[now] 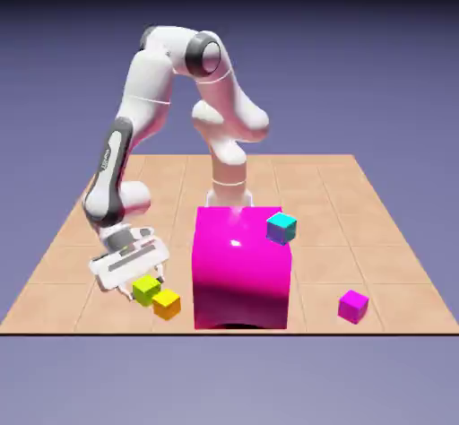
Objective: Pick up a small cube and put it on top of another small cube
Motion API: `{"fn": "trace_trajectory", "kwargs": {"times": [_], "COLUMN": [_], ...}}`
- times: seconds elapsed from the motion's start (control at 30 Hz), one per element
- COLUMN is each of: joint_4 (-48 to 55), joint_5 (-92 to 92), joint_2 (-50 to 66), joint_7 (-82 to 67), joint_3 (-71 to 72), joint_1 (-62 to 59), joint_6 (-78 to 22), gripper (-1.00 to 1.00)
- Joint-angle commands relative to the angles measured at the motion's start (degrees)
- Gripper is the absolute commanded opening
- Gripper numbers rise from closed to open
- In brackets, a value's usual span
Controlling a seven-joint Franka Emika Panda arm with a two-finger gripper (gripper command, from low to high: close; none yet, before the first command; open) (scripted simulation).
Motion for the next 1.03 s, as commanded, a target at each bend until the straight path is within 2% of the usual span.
{"fn": "trace_trajectory", "kwargs": {"times": [0.0, 0.1, 0.17, 0.47, 0.6, 0.77, 0.8, 1.0], "joint_4": [-0.9, -3.7, -1.7, 8.9, 10.1, 4.0, 4.0, 10.1], "joint_5": [-2.0, -7.8, -9.8, -31.6, -39.4, -36.5, -36.5, -39.4], "joint_2": [-2.1, -8.3, -11.3, -27.4, -31.4, -29.4, -29.4, -31.4], "joint_7": [1.3, 5.2, 3.8, 18.8, 28.3, 25.9, 25.9, 28.3], "joint_3": [-0.8, -3.3, -3.7, 11.4, 18.1, 20.6, 20.6, 18.1], "joint_1": [-0.4, -1.5, -2.5, 7.3, 13.0, 15.5, 15.5, 13.0], "joint_6": [-0.8, -3.1, -4.2, -26.3, -35.1, -26.3, -26.3, -35.1], "gripper": [-1.0, -1.0, -1.0, -1.0, -1.0, -1.0, 1.0, 1.0]}}
